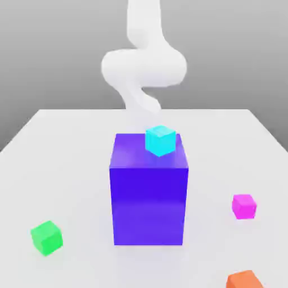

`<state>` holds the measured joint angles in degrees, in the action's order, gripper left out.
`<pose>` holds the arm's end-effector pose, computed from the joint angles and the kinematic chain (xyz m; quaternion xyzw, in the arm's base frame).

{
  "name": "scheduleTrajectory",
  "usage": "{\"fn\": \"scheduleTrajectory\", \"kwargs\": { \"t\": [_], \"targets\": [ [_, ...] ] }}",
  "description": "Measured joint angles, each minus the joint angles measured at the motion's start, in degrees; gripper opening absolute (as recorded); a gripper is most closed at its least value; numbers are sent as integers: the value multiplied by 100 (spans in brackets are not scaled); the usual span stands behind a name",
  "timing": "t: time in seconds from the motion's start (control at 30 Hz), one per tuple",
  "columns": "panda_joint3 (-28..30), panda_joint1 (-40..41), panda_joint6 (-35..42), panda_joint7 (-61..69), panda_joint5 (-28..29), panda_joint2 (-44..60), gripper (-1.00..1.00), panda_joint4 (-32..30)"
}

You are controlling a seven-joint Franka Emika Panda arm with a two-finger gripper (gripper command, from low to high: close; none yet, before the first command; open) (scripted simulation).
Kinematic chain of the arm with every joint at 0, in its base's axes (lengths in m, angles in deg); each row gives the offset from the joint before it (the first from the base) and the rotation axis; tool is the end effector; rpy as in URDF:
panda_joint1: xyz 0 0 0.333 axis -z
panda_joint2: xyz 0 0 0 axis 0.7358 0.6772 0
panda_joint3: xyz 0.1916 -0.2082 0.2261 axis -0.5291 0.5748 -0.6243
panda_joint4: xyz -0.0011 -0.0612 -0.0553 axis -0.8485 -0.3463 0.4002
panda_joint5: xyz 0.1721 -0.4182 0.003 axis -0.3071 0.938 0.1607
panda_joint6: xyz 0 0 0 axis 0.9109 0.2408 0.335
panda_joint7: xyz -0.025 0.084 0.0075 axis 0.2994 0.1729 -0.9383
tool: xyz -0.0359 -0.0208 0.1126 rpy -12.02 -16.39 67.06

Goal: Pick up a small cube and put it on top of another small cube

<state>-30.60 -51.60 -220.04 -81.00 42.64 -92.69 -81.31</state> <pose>0.4156 0.0291 0.6872 -0.8861 0.2973 -0.3248 0.1445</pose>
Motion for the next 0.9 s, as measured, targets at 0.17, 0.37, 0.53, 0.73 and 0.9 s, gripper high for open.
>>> {"fn": "scheduleTrajectory", "kwargs": {
  "t": [0.17,0.37,0.53,0.73,0.9],
  "targets": [
    [-9,-851,-586,1060,-218,929,0,-525],
    [-192,-1720,-1264,2284,-463,2008,0,-1133],
    [-431,-2374,-1834,3203,-531,2901,0,-1641],
    [-837,-3018,-2533,4016,-202,3968,0,-2257],
    [-678,-3408,-3223,3969,549,4922,0,-2448]
  ]
}}
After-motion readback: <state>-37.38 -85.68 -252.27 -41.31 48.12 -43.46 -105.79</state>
